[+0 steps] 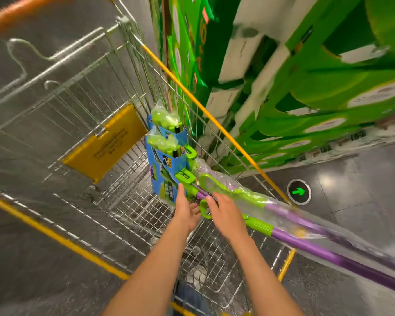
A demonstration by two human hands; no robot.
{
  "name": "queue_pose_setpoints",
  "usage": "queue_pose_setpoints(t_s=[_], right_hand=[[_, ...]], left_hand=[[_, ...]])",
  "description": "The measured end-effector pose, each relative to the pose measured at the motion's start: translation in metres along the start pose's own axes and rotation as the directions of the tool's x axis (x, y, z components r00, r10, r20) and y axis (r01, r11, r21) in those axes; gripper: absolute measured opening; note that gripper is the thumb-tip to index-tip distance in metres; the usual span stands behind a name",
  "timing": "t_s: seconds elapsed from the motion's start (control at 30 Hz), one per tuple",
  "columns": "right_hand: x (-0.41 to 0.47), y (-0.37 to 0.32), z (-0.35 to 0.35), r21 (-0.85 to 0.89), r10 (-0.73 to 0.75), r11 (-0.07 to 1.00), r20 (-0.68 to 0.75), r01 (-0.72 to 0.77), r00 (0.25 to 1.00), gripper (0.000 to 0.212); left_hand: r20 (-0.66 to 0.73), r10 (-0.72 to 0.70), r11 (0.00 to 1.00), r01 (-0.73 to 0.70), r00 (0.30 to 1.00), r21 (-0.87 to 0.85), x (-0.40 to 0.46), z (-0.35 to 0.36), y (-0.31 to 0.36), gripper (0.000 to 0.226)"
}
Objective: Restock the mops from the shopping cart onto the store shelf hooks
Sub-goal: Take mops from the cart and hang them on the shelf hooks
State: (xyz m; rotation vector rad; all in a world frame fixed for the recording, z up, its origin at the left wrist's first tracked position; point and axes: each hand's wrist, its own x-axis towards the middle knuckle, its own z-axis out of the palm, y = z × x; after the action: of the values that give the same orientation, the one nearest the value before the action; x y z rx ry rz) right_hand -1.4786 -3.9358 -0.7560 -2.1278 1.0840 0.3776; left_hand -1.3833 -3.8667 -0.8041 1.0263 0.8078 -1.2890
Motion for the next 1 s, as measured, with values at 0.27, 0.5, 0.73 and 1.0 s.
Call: queue_pose_setpoints(t_s=[0.27,0.5,0.73,1.0], right_hand=[[0.031,0.004,0.016,-0.116,0.066,0.991,-0.010,-0.066,0.998,0.066],[0.034,-0.002,0.015,-0.330,0.081,0.941,0.006,-0.074,0.997,0.060],[0.016,-0.006,0.009,-0.322,0.074,0.942,-0.069,-0.093,0.995,0.059],[-0.029,-0.021,-0.026,-0.290,0.029,0.955,-0.099,-0.057,0.995,0.059]], left_hand=[[0.039,-0.135,0.948,0.141,0.990,-0.286,0.031,-0.002,0.015,0.101],[0.007,-0.162,0.923,0.154,0.987,-0.353,0.051,0.000,0.017,0.092],[0.028,-0.105,0.927,0.108,0.994,-0.360,0.040,-0.011,0.004,0.081],[0.058,-0.014,0.975,0.027,0.998,-0.221,-0.011,-0.017,-0.004,0.071]])
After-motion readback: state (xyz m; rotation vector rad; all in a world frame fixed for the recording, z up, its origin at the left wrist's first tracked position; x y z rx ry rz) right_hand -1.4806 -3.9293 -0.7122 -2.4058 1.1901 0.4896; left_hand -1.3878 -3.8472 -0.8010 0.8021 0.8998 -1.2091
